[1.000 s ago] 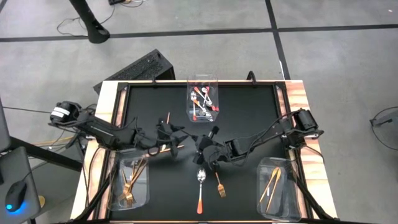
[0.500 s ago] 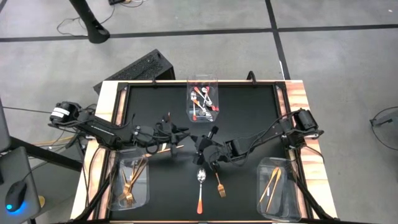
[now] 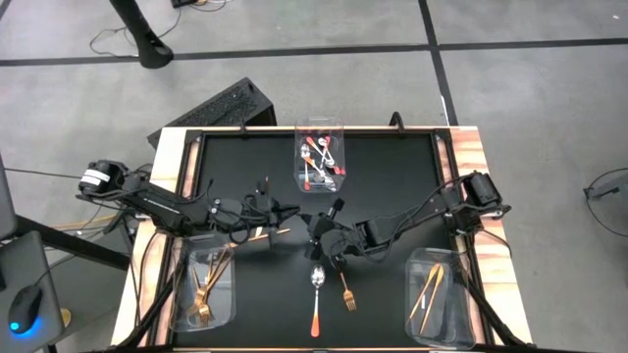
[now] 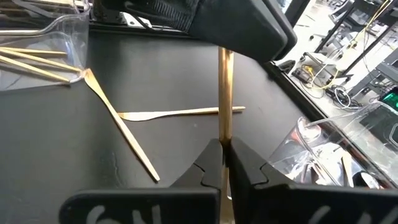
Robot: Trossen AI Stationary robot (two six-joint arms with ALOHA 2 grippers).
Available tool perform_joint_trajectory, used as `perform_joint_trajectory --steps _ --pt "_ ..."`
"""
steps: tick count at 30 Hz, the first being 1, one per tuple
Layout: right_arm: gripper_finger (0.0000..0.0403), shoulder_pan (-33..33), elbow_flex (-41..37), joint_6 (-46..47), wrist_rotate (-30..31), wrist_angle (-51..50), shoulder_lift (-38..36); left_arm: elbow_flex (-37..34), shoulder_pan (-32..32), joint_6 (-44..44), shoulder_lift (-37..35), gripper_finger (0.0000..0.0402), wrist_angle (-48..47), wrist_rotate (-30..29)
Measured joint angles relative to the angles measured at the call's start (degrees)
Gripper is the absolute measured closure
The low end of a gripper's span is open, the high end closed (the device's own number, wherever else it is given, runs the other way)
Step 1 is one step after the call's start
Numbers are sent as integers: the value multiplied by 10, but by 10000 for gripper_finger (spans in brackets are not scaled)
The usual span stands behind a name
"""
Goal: Sort silverware by color (type)
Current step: Put the gold fork into the bottom left transparent bin
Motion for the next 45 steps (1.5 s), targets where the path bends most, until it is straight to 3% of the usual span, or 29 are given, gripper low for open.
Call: perform_joint_trajectory --steps 9,15,22,30,36,41,45 --pt "347 5 0 52 0 -2 0 0 1 6 -1 399 -42 -14" --pt "345 4 0 109 0 -25 -1 0 0 -14 -60 399 -190 -29" --pt "344 -5 0 160 -13 -60 -1 7 0 -90 -182 399 -363 -29" --pt "344 -14 0 170 -13 -80 -1 92 0 -200 -295 399 -677 134" --pt "344 -21 0 185 -13 -76 -1 200 -1 -293 -326 399 -890 279" --pt "344 -20 0 185 -14 -73 -1 282 -22 -355 -329 399 -986 322" --pt "344 -12 0 199 -13 -84 -1 281 -68 -443 -330 399 -1026 319"
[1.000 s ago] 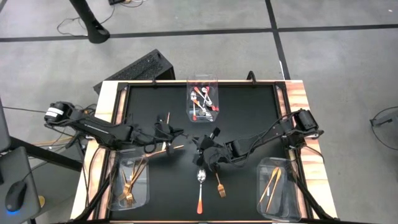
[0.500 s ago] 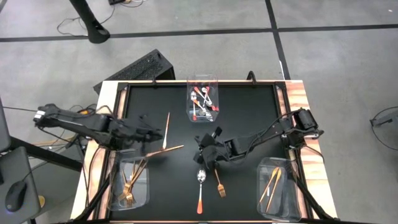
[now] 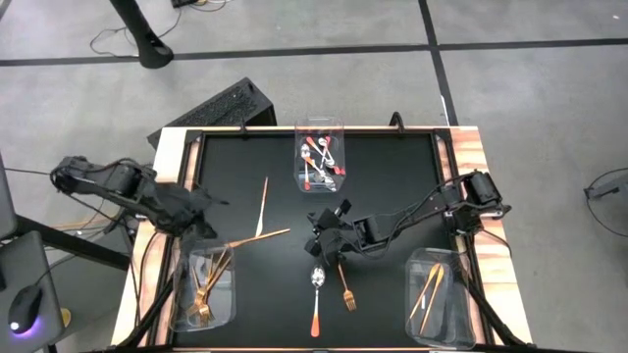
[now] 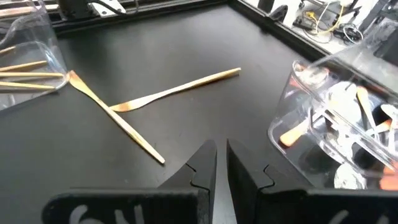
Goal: Sort silverware by color (type)
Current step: Put the gold fork into the bottom left transparent bin
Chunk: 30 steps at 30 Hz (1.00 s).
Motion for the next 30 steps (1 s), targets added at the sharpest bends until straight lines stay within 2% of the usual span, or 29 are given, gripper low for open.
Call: perform_joint_trajectory --steps 3,7,10,13,20,23,27,30 --pt "344 2 0 28 -1 -29 0 -39 -54 -88 2 399 -10 -6" --pt "344 0 0 77 -4 -93 0 -117 -127 -199 2 398 54 3" --pt "344 -8 0 100 -37 -125 0 -168 -168 -253 3 391 135 16" --pt "344 -19 0 102 -82 -126 0 -198 -191 -280 3 376 173 11" --pt "344 -43 0 27 -160 -69 0 -216 -210 -295 3 332 170 -13" --pt "344 -50 0 -32 -201 -12 0 -215 -212 -295 2 312 168 -10" --pt "344 -65 0 -137 -298 95 15 -203 -212 -303 2 295 162 -5" --pt "344 -72 3 -190 -328 143 23 -186 -212 -299 2 292 154 -10"
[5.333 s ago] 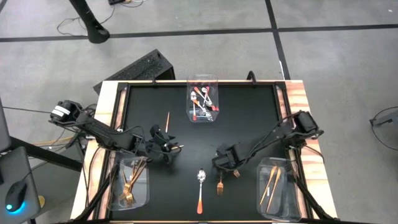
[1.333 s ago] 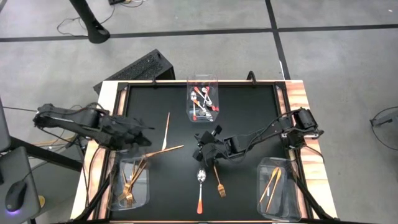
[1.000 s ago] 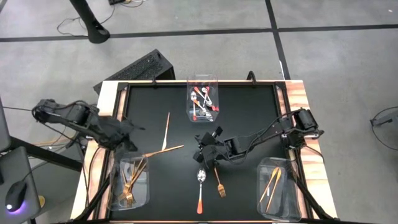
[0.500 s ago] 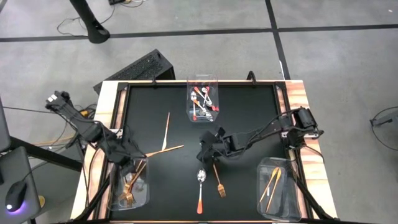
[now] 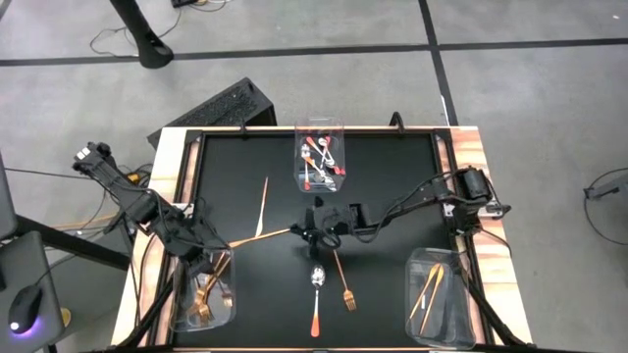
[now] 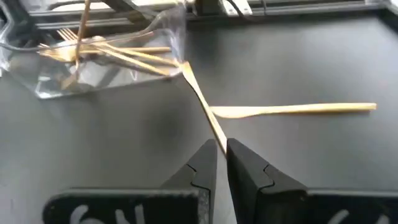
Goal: Sort silverware by color (type)
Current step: Put the gold fork into the bottom left transparent bin, then put the gold knife into the bottom right transparent bin
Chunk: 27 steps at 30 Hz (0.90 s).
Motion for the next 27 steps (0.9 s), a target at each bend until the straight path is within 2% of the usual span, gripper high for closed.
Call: perform_joint_trajectory --steps 3,9,13,17,22,24,27 --pt "344 -6 28 -13 -4 19 22 18 -6 0 0 292 -20 -11" --pt "336 -11 54 -32 -18 -11 53 14 -31 -34 6 290 -95 2" --pt "298 -15 75 -39 -30 3 74 14 -39 -55 14 281 -117 7" --pt "238 -22 101 -48 -52 -2 102 14 -39 -67 8 276 -120 -3" --pt "186 -37 156 -63 -63 -22 156 43 -40 -44 -1 275 -135 -86" --pt "182 -41 173 -65 -63 -57 172 60 -40 -9 -2 275 -134 -142" --pt "185 -49 200 -68 -63 -58 196 71 -41 57 -3 275 -124 -243"
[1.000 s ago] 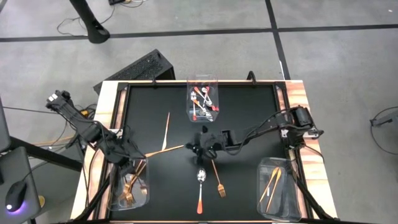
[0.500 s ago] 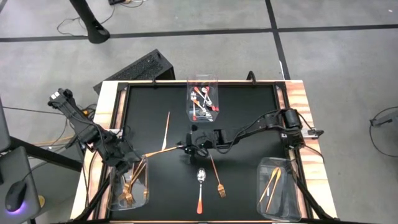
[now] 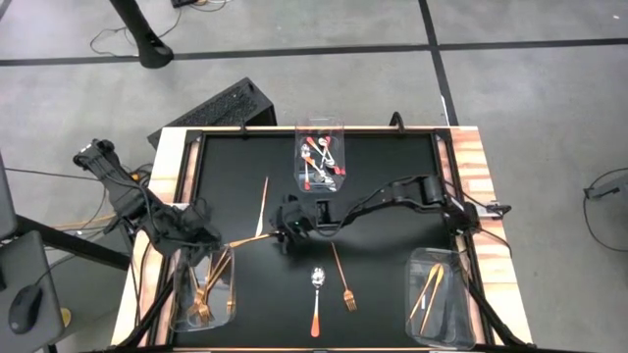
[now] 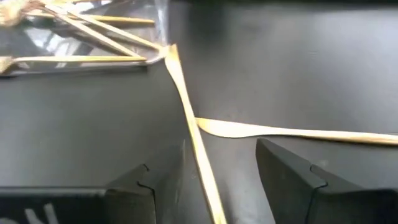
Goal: Sort silverware by color (type)
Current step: Put the gold knife into the bottom right transparent bin
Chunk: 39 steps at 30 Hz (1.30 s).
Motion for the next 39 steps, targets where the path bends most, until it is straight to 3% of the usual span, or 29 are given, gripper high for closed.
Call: perform_joint_trajectory --steps 5,14,29,36,39 --pt "201 -14 24 -10 -43 -1 30 0 0 79 10 275 4 -132" --pt "227 -18 28 -39 -63 -16 45 0 0 99 62 275 5 -243" --pt "303 -21 29 -48 -72 -108 44 0 2 99 130 275 18 -261" --pt "383 -21 31 -46 -53 -152 42 0 3 99 131 275 22 -268" --pt "388 -21 31 -39 -52 -181 37 0 3 98 131 275 35 -283"
